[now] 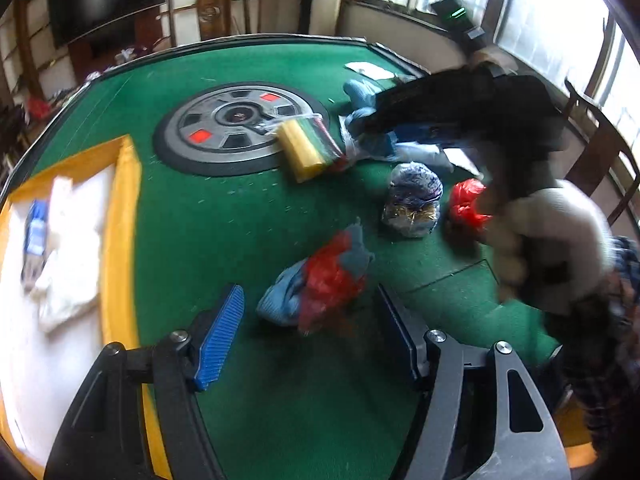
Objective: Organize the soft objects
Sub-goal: 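Grasp towel and red bag with left gripper while right grasps a blue towel, then drop towel and red bag in tray with left while right drops its towel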
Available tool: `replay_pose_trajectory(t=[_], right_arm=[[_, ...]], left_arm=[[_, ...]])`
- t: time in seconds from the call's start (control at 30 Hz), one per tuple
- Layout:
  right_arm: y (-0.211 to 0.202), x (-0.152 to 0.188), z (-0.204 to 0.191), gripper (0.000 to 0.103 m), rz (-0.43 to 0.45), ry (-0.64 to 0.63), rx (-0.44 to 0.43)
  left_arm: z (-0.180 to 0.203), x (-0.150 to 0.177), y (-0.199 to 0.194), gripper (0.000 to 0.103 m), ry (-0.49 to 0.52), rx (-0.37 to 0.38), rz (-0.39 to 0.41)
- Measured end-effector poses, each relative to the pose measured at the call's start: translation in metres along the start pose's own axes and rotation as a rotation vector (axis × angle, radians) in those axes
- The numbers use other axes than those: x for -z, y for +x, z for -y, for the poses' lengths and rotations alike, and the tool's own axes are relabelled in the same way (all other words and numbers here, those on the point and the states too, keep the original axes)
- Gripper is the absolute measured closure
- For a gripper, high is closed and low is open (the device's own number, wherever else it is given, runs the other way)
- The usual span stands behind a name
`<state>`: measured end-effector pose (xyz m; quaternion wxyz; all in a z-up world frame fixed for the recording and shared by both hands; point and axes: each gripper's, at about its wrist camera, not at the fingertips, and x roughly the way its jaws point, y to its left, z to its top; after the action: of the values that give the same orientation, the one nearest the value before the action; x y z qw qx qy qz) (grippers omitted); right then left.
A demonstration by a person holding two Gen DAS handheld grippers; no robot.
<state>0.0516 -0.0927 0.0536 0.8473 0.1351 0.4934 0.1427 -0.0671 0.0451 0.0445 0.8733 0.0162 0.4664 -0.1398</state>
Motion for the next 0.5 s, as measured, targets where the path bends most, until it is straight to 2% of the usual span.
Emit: replay_pose_trajectory(t=[0.17,0.2,0.23,0.27,0.3,0.37,0.5], right_arm=[[-0.042,0.015,0.017,0.075,0.034,0.009,-0.076],[-0.05,0.019,0.018,0.075,0.041,0.004,-0.084],[-0.05,0.018,0.015,0.075,0.045,0.0,-0.086],[-0.056,0.021,0.015,0.075,0.051,-0.008,-0.091],[-0.06,0.024,0.014,0.075,0.057,-0.018,-0.095],[-0.068,0.03,0.01,0.075,0.067,-0.039,-0.102],[-0.065,0.037,-0.012,0.075,0.063,-0.076,-0.131]], left_arm=[[0.021,-0.007,0.039,0.037,0.085,-0.047,-0.066],[0.022,-0.006,0.045,0.043,0.09,-0.04,-0.089],[0.023,-0.006,0.042,0.056,0.087,-0.04,-0.053],[0.021,-0.006,0.039,0.066,0.077,-0.033,-0.051],[0.017,-0.006,0.037,0.068,0.049,-0.009,-0.055],[0.008,-0.004,0.026,0.068,-0.022,0.057,-0.03],[-0.014,0.003,-0.011,0.068,-0.112,0.129,0.036]])
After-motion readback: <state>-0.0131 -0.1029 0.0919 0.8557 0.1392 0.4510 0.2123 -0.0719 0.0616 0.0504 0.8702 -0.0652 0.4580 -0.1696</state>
